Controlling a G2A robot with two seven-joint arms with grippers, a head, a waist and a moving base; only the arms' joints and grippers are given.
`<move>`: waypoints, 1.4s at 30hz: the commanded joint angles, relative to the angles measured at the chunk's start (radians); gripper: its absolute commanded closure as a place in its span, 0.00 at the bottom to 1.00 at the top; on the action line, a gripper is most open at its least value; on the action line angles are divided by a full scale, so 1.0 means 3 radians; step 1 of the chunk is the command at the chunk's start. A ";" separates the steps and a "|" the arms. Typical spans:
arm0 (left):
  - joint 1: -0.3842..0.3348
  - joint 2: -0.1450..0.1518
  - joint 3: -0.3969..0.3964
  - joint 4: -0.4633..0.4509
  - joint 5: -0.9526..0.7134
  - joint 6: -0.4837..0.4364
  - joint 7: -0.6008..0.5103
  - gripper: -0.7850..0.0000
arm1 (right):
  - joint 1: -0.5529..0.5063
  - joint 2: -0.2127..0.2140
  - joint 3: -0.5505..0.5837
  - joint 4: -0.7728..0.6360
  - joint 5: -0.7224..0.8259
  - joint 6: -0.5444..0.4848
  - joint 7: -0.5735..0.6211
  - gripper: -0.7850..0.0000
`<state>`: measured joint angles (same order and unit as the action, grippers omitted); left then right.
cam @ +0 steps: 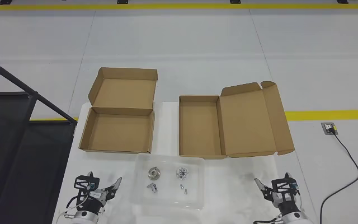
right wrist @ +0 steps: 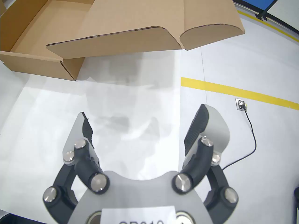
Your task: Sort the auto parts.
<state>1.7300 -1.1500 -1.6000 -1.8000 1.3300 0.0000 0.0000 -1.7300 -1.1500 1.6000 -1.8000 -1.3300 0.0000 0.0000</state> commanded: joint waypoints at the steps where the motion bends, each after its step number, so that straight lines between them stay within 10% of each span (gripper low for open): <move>1: 0.0000 0.0000 0.0000 0.0000 0.0000 0.0000 0.0000 0.00 | 0.0000 0.0000 0.0000 0.0000 0.0000 0.0000 0.0000 0.00; 17: -0.0039 -0.0003 -0.0053 -0.0078 0.0033 0.0009 0.0193 0.00 | 0.0068 -0.0003 -0.0089 -0.0172 -0.0148 -0.0113 -0.0024 0.00; 29: 0.0129 -0.0008 -0.0483 -0.0286 -0.0625 -0.0409 0.0678 0.00 | 0.0388 0.0025 -0.0443 -0.1244 -0.0681 -0.0883 0.0575 0.00; 42: 0.0127 -0.0007 -0.0589 -0.0212 -0.0775 -0.0508 0.0641 0.00 | 0.0808 -0.0020 -0.1008 -0.1156 -0.0438 -0.1196 0.1149 0.00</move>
<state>1.7680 -1.1521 -1.7768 -1.8635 1.0976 -0.1523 0.1923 -1.4878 -1.1559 1.2979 -2.1468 -1.4608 -0.3586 0.3435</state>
